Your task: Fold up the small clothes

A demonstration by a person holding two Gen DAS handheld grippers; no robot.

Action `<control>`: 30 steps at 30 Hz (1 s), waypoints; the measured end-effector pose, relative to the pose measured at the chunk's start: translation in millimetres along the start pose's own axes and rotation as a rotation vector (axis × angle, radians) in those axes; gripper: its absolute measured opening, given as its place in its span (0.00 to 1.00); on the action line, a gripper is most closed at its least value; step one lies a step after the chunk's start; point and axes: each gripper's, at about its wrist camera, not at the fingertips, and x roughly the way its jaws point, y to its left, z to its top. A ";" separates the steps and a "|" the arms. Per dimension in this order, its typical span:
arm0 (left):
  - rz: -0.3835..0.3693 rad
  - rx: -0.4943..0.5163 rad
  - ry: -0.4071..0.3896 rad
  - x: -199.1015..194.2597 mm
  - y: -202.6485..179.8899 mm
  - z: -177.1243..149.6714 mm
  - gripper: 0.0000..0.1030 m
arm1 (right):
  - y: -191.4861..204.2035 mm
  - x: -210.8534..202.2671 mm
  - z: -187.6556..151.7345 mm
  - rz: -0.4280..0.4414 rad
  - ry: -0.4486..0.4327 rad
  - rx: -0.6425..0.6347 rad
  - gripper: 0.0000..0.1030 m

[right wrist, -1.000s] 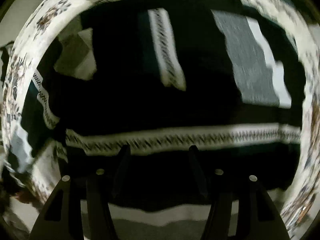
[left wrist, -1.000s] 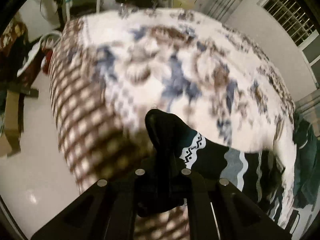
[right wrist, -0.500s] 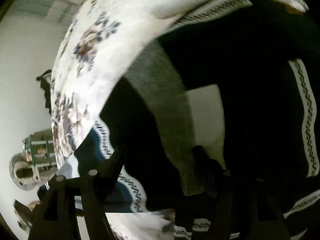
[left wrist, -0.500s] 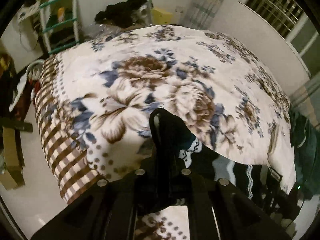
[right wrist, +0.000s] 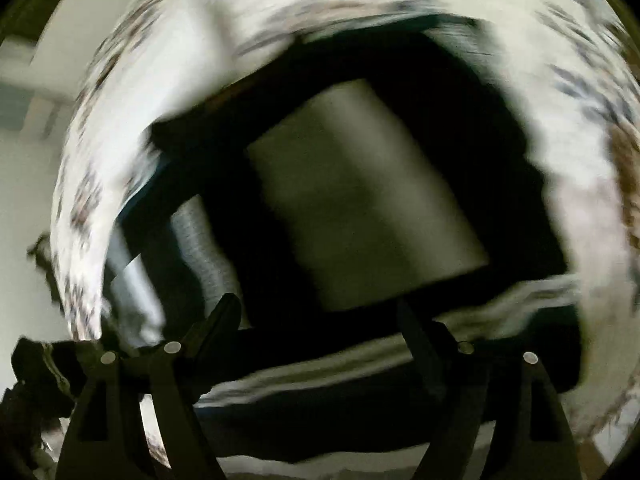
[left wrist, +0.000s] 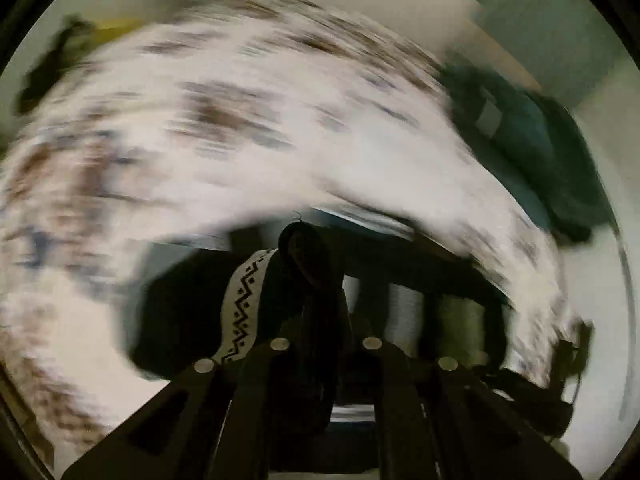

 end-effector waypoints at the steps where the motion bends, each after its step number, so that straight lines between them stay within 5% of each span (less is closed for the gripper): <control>1: -0.039 0.036 0.040 24.1 -42.9 -8.2 0.04 | -22.8 -7.6 7.2 -0.014 -0.003 0.016 0.80; 7: -0.105 0.200 0.212 135.6 -225.7 -60.7 0.05 | -130.3 -41.1 48.2 -0.074 -0.021 0.039 0.80; 10: -0.072 0.222 0.282 175.6 -264.1 -79.8 0.08 | -175.3 -54.6 68.5 -0.071 -0.013 0.044 0.80; 12: 0.015 0.253 0.318 199.5 -280.9 -93.2 0.15 | -202.9 -64.6 80.4 -0.039 -0.010 0.053 0.80; 13: 0.039 0.259 0.323 203.5 -280.9 -96.4 0.21 | -214.6 -69.1 85.6 -0.020 -0.006 0.055 0.80; 15: 0.038 0.252 0.326 204.3 -278.1 -98.0 0.61 | -235.8 -77.0 94.3 0.016 0.005 0.058 0.80; 17: 0.052 0.267 0.306 197.2 -276.2 -101.3 0.85 | -251.5 -81.4 103.5 0.041 0.022 0.056 0.80; 22: 0.143 0.266 0.171 143.9 -235.4 -102.6 0.85 | -256.1 -85.5 132.5 0.113 0.061 0.031 0.80; 25: 0.269 0.189 0.084 105.1 -179.6 -106.9 0.85 | -233.6 -73.9 164.4 0.171 0.086 -0.014 0.80; 30: 0.507 0.046 0.127 78.6 -67.8 -138.6 0.85 | -168.0 -22.7 215.6 0.245 0.158 -0.086 0.80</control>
